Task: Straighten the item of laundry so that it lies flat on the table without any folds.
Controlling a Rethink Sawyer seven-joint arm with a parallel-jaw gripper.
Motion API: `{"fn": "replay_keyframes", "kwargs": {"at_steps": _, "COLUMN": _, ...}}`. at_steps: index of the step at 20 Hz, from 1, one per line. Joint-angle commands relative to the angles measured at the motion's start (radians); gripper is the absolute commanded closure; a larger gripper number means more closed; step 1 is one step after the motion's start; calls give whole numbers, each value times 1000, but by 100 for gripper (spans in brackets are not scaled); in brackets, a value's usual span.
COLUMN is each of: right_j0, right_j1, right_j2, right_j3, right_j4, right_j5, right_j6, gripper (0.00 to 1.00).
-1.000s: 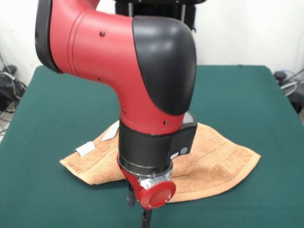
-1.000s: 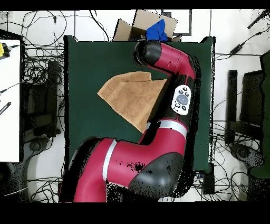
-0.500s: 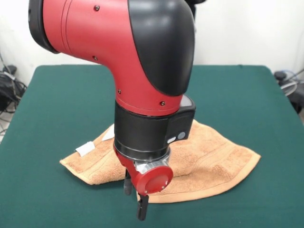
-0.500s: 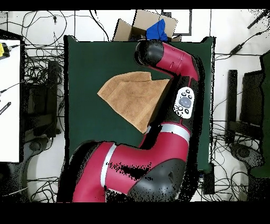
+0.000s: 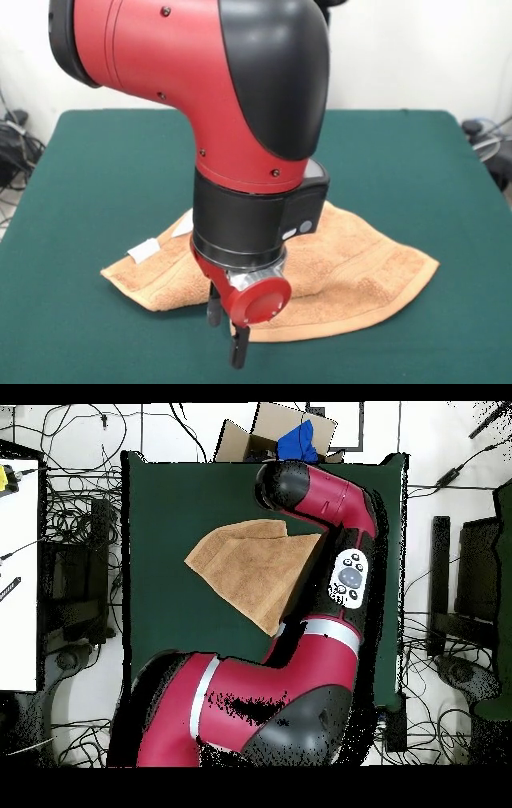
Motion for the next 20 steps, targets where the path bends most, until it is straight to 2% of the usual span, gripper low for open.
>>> {"fn": "replay_keyframes", "kwargs": {"at_steps": 1, "right_j0": 25, "right_j1": 57, "right_j2": 62, "right_j3": 143, "right_j4": -50, "right_j5": 33, "right_j6": 44, "gripper": 0}}
{"fn": "replay_keyframes", "kwargs": {"at_steps": 20, "right_j0": 15, "right_j1": 116, "right_j2": 96, "right_j3": 101, "right_j4": -124, "right_j5": -41, "right_j6": -15, "gripper": 0}}
